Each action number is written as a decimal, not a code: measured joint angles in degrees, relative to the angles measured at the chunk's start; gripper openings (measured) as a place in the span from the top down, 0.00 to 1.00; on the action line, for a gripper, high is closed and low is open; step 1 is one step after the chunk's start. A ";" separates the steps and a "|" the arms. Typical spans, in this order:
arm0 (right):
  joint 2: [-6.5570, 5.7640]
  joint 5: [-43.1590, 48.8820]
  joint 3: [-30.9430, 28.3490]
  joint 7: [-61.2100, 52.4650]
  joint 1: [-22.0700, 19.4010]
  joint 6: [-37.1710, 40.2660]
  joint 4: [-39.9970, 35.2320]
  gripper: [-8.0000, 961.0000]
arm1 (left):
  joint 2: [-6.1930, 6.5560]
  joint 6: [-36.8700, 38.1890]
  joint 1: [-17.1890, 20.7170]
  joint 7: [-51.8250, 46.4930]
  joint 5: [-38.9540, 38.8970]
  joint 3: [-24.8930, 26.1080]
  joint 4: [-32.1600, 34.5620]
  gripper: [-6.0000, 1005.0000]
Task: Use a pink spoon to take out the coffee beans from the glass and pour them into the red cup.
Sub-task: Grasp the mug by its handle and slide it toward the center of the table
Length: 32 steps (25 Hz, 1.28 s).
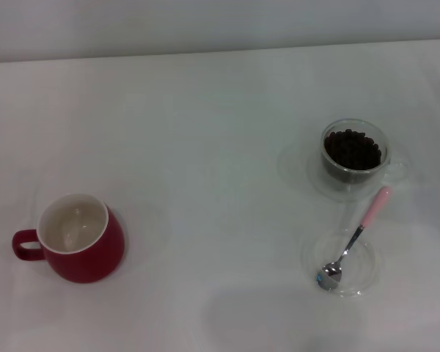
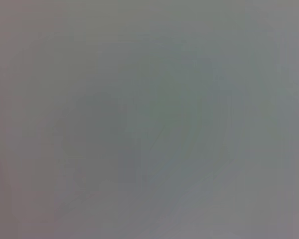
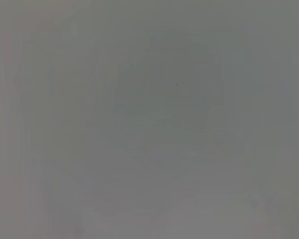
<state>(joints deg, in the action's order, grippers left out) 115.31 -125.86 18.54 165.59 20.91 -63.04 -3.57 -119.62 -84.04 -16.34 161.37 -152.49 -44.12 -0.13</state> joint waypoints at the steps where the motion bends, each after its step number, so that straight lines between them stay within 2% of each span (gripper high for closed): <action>1: 0.00 0.00 0.00 0.00 0.01 0.03 -0.02 0.11 | 0.00 -0.02 -0.03 0.00 0.00 0.00 0.00 0.11; 25: 0.00 0.00 0.00 0.00 0.00 0.13 0.06 0.11 | 0.00 -0.10 0.08 0.04 0.07 -0.16 -0.22 0.11; 32: 0.00 0.00 -0.12 0.00 0.00 0.11 0.03 0.11 | 0.00 -4.58 1.73 0.43 3.87 -0.19 -1.78 0.11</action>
<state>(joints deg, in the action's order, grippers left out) 115.31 -125.86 18.42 165.59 20.91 -62.94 -3.54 -119.62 -88.62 -14.61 161.80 -148.62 -44.31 -1.91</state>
